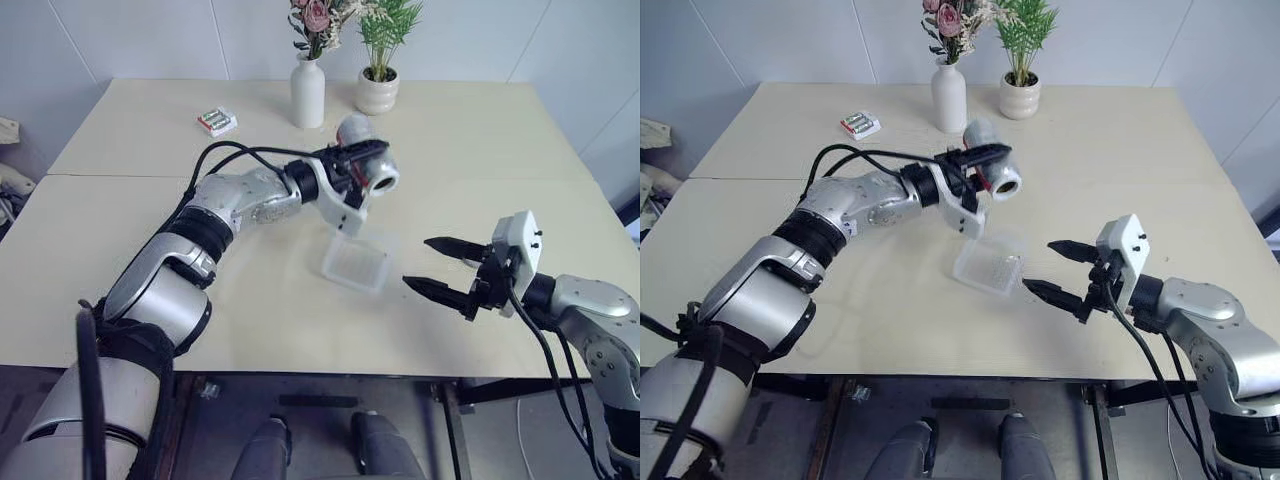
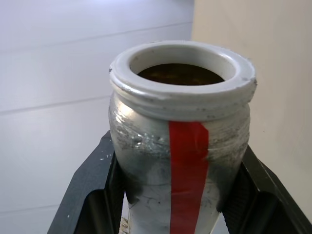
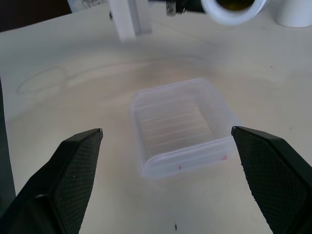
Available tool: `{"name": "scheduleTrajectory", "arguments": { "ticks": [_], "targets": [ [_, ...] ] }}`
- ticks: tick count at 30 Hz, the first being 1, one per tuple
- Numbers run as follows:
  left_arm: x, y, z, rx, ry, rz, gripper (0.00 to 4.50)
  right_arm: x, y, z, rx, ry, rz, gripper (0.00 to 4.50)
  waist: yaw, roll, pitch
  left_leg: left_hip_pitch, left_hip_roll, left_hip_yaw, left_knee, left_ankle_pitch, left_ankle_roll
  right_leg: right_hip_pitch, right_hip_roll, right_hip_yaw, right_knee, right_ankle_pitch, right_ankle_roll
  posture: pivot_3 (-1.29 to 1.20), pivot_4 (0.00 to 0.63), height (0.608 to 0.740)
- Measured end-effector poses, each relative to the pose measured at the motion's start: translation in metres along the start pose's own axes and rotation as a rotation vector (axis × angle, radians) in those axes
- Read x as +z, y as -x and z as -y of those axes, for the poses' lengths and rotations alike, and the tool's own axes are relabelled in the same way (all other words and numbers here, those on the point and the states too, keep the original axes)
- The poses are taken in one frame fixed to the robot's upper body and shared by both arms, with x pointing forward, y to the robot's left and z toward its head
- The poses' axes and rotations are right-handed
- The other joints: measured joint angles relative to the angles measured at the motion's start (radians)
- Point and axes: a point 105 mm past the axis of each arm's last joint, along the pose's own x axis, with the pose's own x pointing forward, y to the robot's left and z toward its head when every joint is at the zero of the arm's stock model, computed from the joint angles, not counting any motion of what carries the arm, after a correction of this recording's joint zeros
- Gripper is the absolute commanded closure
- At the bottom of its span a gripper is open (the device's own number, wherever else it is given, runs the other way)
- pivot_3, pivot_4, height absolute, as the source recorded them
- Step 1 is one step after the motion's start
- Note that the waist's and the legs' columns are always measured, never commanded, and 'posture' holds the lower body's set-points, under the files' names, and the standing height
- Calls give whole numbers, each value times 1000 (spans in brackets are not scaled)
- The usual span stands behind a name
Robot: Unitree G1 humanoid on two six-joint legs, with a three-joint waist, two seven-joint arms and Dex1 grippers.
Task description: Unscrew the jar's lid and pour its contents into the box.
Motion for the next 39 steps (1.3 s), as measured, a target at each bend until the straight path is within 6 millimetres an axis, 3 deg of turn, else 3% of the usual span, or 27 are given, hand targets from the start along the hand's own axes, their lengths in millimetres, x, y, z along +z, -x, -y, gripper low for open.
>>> {"name": "scheduleTrajectory", "arguments": {
  "ticks": [6, 12, 18, 24, 29, 33, 35, 39],
  "targets": [
    [-6, 3, 14, -10, -236, 27, 2382, 7, -2, -3, -35, -28, 42, 33, 4, -1, 1, 0, -2, 0, 0, 1, 1, 0, -2, 0, 0, 1, 2, 0, 150, 740],
    [17, -1, 30, -43, -395, 193, 2382, 9, -6, -3, -47, -62, 67, 33, 9, -3, 2, -1, -3, 1, 0, 1, 2, 0, -2, 1, 0, 1, 3, 0, 150, 740],
    [18, -4, 32, -92, -497, 254, 2382, 16, -15, -3, -31, -66, 102, 33, 10, -3, 2, -1, -3, 1, 0, 1, 2, 0, -2, 1, 0, 1, 3, 0, 150, 740],
    [10, -10, 13, -69, -562, 248, 2382, 14, -26, -4, -2, -87, 105, 33, 13, -3, 2, -1, -4, 2, 0, 1, 2, 0, -3, 1, 0, 1, 3, 0, 150, 740],
    [19, -20, 4, -32, -452, 231, 2382, 18, -30, 0, 8, -72, 116, 33, 23, -3, 2, -1, -4, 2, 0, 1, 2, -1, -3, 1, 1, 1, 3, 0, 150, 740],
    [10, -10, 11, -66, -349, 183, 2382, 16, -31, 0, 17, -79, 112, 33, 21, -3, 2, 0, -3, 5, 0, 1, 2, -2, -3, 4, 2, 1, 4, 0, 150, 740],
    [1, -1, 13, -80, -209, 120, 2382, 15, -31, -1, 23, -81, 110, 33, 21, -3, 2, 0, -3, 6, 0, 1, 2, -2, -3, 4, 2, 1, 3, 0, 150, 740],
    [-19, 18, 11, -69, 260, -38, 2382, 13, -30, -2, 27, -89, 104, 33, 25, -3, 2, 0, -3, 7, 1, 1, 3, -2, -3, 4, 3, 1, 3, 0, 150, 740]
  ]
}}
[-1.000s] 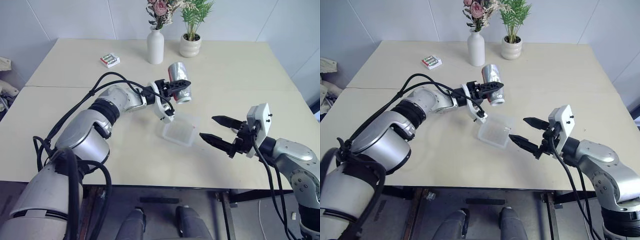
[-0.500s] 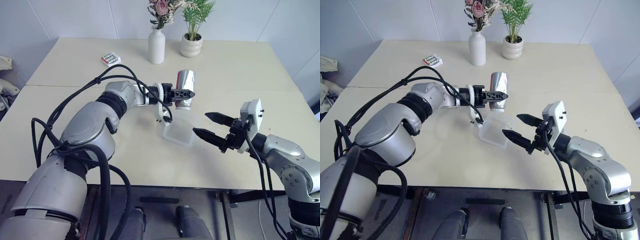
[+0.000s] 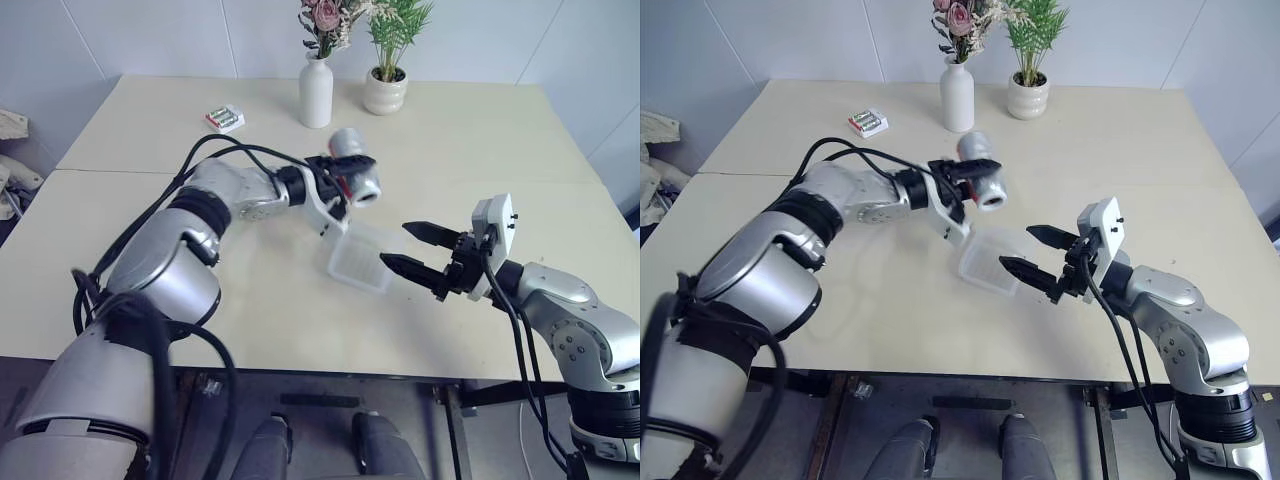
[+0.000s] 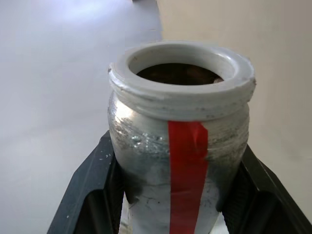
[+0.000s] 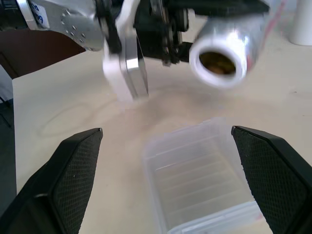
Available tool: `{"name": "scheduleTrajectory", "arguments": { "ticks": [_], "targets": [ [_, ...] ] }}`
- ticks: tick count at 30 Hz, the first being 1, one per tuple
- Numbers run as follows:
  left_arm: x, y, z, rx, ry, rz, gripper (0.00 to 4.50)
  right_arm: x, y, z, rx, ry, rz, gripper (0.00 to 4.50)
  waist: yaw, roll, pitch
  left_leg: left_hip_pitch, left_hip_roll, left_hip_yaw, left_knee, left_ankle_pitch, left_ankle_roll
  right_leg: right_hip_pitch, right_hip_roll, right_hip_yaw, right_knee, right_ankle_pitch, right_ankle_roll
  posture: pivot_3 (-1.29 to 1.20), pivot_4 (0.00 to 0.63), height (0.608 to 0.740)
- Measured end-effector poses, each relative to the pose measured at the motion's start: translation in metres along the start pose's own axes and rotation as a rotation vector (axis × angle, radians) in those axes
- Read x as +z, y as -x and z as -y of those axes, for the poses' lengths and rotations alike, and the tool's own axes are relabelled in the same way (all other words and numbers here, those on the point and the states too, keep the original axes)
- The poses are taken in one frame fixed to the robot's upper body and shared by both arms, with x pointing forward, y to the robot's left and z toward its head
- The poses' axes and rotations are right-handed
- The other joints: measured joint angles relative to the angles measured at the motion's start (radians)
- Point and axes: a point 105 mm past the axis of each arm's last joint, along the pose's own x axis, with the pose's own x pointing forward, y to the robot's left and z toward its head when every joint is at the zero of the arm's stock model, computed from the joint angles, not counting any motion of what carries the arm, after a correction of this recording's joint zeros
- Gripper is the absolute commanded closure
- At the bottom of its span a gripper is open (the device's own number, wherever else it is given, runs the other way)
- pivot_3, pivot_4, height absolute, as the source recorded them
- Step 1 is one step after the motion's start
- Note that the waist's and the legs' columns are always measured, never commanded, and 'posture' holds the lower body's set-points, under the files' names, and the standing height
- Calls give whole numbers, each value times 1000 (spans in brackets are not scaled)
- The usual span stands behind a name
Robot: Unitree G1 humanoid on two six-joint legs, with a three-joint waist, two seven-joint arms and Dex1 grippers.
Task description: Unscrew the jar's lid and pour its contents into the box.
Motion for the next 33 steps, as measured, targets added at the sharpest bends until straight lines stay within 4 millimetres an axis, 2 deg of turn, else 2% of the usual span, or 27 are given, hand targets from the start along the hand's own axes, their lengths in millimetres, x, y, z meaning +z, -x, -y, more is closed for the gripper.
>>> {"name": "scheduleTrajectory", "arguments": {
  "ticks": [3, 5, 7, 10, 12, 15, 17, 20, 26, 33],
  "targets": [
    [-9, 1, -8, 79, 465, -57, 2382, 1, 1, -1, 10, 6, -5, 33, 4, 0, 0, -1, 0, 0, 2, 0, 1, 0, 0, 0, 1, 0, 0, 0, 150, 740],
    [-23, 6, -13, 136, 763, -86, 2382, 1, 2, -2, 21, 15, -16, 33, 0, 0, 0, -1, -1, 1, 5, 0, 2, 0, 0, 0, 3, 0, 0, 0, 150, 740],
    [-41, 20, -20, 207, 1043, -87, 2382, 1, 7, -1, 29, 45, -51, 33, -7, 0, 0, 0, -1, 1, 7, 0, 2, 0, 0, 1, 5, 0, 0, 0, 150, 740],
    [-64, 42, -27, 299, 1334, -89, 2382, 1, 13, 2, 32, 101, -88, 33, -26, 0, 0, 1, 0, 0, 10, 0, 2, 1, 1, 1, 9, 0, 0, 0, 150, 740],
    [-75, 53, -20, 350, 1507, -123, 2382, -1, 18, 3, 35, 131, -120, 33, -33, 0, 0, 2, 0, 0, 13, 0, 2, 1, 1, 2, 12, 0, 1, 0, 150, 740],
    [-89, 81, 5, 401, 1709, -198, 2382, -4, 28, 6, 24, 141, -155, 33, -46, 0, 0, 4, 0, 0, 14, 0, 2, 2, 1, 3, 13, 2, 1, 0, 150, 740],
    [-84, 88, 22, 368, 1754, -218, 2382, -6, 31, 6, 18, 136, -158, 33, -46, 0, 0, 3, 0, 0, 14, 1, 1, 3, 1, 3, 13, 3, 1, 0, 150, 740],
    [-69, 80, 37, 288, 1761, -216, 2382, -6, 31, 5, 22, 142, -156, 33, -33, 0, 0, 3, 0, 0, 15, 2, 1, 3, 1, 3, 12, 5, 1, 0, 150, 740],
    [-50, 66, 38, 175, 1628, -179, 2382, -5, 27, -1, 30, 154, -141, 33, -25, 0, 0, 3, 0, 1, 14, 3, 0, 3, 1, 3, 10, 6, 1, 0, 150, 740],
    [-47, 62, 48, 129, 1552, -229, 2382, -9, 28, 2, 8, 156, -156, 33, -24, 0, 0, 3, 0, 1, 14, 3, 1, 3, 1, 3, 10, 6, 1, 0, 150, 740]
  ]
}}
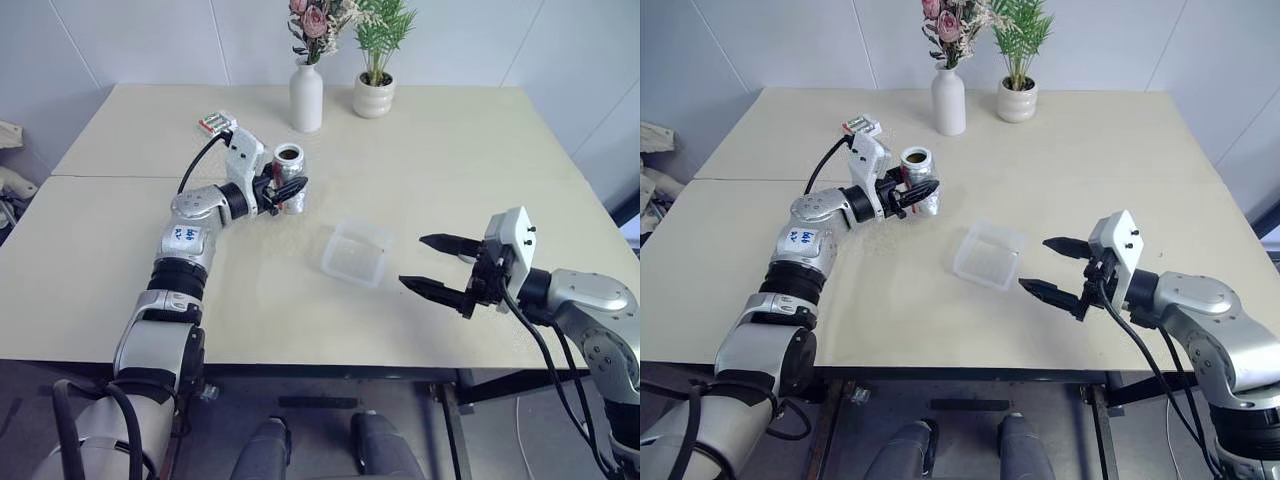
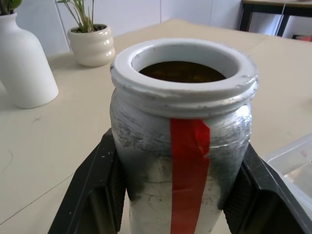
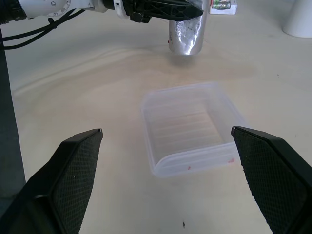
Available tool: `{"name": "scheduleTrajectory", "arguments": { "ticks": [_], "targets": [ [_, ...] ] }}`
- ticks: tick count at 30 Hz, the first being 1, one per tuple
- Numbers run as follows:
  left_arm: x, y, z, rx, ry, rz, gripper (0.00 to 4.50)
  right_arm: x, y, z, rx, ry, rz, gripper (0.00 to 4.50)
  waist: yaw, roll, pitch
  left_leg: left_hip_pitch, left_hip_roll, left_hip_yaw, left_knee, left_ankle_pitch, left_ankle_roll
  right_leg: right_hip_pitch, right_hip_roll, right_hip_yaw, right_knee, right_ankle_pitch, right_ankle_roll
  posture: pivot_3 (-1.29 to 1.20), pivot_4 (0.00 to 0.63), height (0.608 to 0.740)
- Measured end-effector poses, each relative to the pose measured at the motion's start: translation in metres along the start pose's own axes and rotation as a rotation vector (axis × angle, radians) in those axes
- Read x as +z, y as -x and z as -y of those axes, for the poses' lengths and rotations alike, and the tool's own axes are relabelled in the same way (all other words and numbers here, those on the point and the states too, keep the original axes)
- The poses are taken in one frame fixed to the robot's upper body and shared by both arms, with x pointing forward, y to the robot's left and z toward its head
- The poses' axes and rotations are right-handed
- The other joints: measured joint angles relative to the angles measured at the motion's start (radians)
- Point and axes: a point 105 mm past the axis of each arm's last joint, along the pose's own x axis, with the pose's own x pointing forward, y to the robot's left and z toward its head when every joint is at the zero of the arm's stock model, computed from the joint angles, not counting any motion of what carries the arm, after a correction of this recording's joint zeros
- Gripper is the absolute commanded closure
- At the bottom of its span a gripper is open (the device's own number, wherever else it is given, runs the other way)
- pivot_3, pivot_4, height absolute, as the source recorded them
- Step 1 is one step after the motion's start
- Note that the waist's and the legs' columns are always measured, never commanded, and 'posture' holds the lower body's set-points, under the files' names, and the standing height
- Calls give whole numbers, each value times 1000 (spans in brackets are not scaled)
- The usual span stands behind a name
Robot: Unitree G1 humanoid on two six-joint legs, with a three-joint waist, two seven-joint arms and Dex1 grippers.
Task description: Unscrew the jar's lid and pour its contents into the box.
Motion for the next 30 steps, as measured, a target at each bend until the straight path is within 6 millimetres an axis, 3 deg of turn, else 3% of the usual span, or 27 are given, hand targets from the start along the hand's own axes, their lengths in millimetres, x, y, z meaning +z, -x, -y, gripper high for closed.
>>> {"name": "scheduleTrajectory", "arguments": {
  "ticks": [3, 6, 8, 10, 12, 13, 14, 17, 21, 23, 25, 30],
  "targets": [
    [0, -8, 5, -8, -97, -16, 2382, -3, 1, 0, -10, 0, -6, 33, 2, 0, 0, -1, 0, 0, 0, 0, 0, 0, 0, 0, -1, 0, 1, 0, 150, 740],
    [25, -22, 9, -11, -342, 10, 2382, -6, 1, 1, -20, 1, -9, 33, 2, -1, 0, -1, -1, 0, 0, 0, 0, 0, 0, 0, -2, 1, 1, 0, 150, 740],
    [52, -32, 10, 9, -681, 0, 2382, -6, 1, 1, -27, 1, -5, 33, 1, -2, 1, -2, -1, 1, 0, 0, 0, 0, 0, 0, -4, 2, 2, 0, 150, 740],
    [91, -41, 15, 28, -1203, 0, 2382, -6, 0, 2, -33, -2, -1, 33, -1, -4, 2, -2, -1, 1, -1, 0, 1, 0, 0, 1, -7, 2, 2, 0, 150, 740],
    [124, -50, 34, 20, -1581, 96, 2382, -6, -1, 2, -35, -6, 4, 33, 1, -3, 2, -2, -1, 3, -2, -2, 4, 3, -1, 2, -12, 3, 4, 0, 150, 740],
    [132, -56, 45, 9, -1726, 138, 2382, -6, -1, 2, -38, -7, 7, 33, 1, -3, 1, -2, -2, 3, -2, -3, 5, 4, -1, 2, -13, 2, 5, 0, 150, 740],
    [130, -63, 56, -25, -1870, 155, 2382, -5, -1, 2, -41, -8, 10, 33, 2, -3, 2, -2, -2, 3, -1, -4, 7, 5, -2, 2, -15, 2, 6, 0, 150, 740],
    [90, -78, 81, -195, -2155, 195, 2382, -4, -4, 2, -51, -19, 31, 33, -2, -3, 2, -3, -4, 6, -1, -5, 9, 4, -3, 5, -15, 2, 9, 0, 150, 740],
    [52, -79, 78, -329, -2287, 141, 2382, -4, -6, 3, -71, -36, 52, 33, -6, -4, 2, -6, -4, 8, -3, -5, 10, -3, -2, 7, -12, 2, 9, 0, 150, 740],
    [42, -80, 72, -355, -2328, 66, 2382, -2, -6, 4, -85, -39, 69, 33, -1, -4, 2, -6, -4, 8, -3, -5, 10, -3, -2, 7, -12, 1, 9, 0, 150, 740],
    [33, -85, 78, -398, -2356, 39, 2382, 1, -7, 2, -90, -40, 85, 33, 3, -4, 2, -7, -5, 8, -2, -5, 10, -2, -3, 7, -13, 1, 9, 0, 150, 740],
    [40, -93, 91, -408, -2374, 73, 2382, 5, -8, 0, -83, -35, 102, 33, 16, -4, 2, -8, -5, 8, -1, -6, 11, -2, -3, 7, -14, 2, 10, 0, 150, 740]
  ]
}}
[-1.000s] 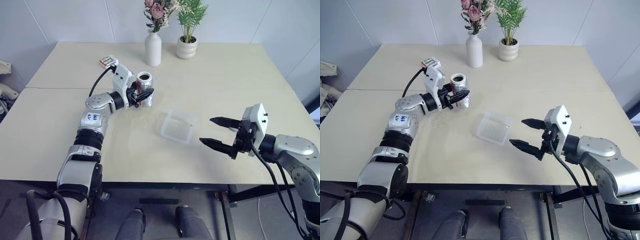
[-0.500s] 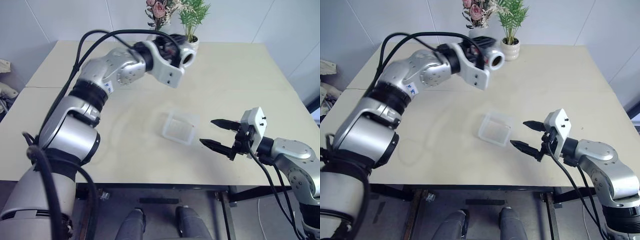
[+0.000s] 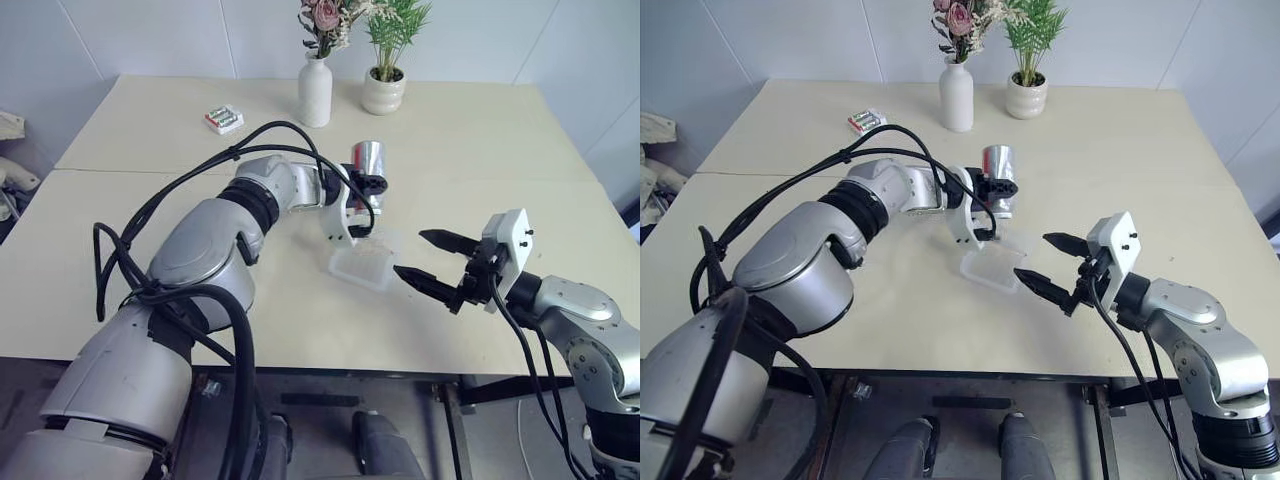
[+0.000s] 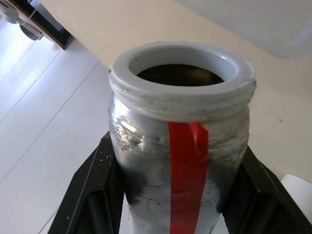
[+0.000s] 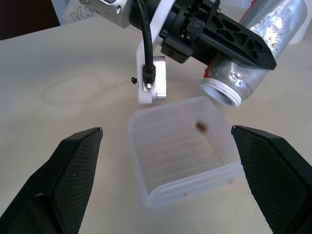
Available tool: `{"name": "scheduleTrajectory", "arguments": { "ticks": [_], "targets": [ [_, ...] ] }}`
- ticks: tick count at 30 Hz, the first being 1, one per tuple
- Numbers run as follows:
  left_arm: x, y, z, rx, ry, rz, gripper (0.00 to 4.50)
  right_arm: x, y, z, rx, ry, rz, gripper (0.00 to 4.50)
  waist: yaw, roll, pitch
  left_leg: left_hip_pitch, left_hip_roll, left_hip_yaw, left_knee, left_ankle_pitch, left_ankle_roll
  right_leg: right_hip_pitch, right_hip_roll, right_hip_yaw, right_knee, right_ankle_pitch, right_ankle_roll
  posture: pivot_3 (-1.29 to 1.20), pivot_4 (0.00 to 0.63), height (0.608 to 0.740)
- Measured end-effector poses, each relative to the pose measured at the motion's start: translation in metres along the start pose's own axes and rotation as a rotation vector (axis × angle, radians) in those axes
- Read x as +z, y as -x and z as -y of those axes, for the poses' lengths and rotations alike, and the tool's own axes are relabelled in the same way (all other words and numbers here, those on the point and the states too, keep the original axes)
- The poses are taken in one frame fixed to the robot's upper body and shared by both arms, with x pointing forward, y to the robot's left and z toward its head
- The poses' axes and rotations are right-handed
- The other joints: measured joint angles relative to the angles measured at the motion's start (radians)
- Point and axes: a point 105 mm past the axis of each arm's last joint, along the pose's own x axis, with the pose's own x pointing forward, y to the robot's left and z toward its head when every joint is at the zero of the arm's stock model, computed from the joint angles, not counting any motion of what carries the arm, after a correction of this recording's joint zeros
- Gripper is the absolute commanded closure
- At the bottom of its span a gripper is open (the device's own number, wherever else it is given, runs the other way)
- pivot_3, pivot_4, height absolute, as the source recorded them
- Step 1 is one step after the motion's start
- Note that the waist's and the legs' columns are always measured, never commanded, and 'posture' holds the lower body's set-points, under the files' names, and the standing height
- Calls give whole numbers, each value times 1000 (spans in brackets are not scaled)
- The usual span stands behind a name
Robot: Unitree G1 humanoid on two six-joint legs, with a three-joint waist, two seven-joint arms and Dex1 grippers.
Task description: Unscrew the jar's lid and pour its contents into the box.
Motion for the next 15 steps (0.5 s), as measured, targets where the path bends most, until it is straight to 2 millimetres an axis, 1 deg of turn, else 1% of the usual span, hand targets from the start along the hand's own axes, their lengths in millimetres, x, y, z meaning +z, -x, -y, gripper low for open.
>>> {"name": "scheduleTrajectory", "arguments": {
  "ticks": [3, 6, 8, 11, 13, 15],
  "targets": [
    [-8, 1, 0, -48, -17, -16, 2382, 2, 0, 0, 2, 3, 5, 33, 0, 0, 0, 1, 0, 0, 0, 0, 0, 0, 0, 0, 1, 0, 0, 0, 150, 740],
    [-9, 2, 6, -97, -18, -22, 2382, 3, -1, 0, 5, 6, 9, 33, 0, 0, 0, 1, 0, 0, 0, 0, 0, 0, 0, 0, 1, 0, 0, 0, 150, 740],
    [-10, 1, 4, -104, -22, -24, 2382, 3, -1, 1, 7, 5, 10, 33, 4, 0, 0, 1, 0, 0, 0, 0, 0, 0, 0, 0, 1, 0, 0, 0, 150, 740],
    [-13, 1, -3, -85, -14, -31, 2382, 4, -1, 0, 12, 6, 11, 33, 9, 0, 0, 1, 0, 0, 0, 0, 0, 0, 0, 0, 1, 0, 0, 0, 150, 740],
    [-17, 3, -11, -33, 129, -44, 2382, 3, -1, 1, 15, 4, 11, 33, 8, 0, 0, 0, 0, 0, 0, 0, 0, 0, 0, 0, 0, 0, 0, 0, 150, 740],
    [-24, 10, -13, 23, 303, -55, 2382, 3, -2, 2, 17, 0, 10, 33, 4, 0, 0, 2, 0, 1, -1, 0, 0, 0, 0, 1, 1, 0, 0, 0, 150, 740]
  ]
}}
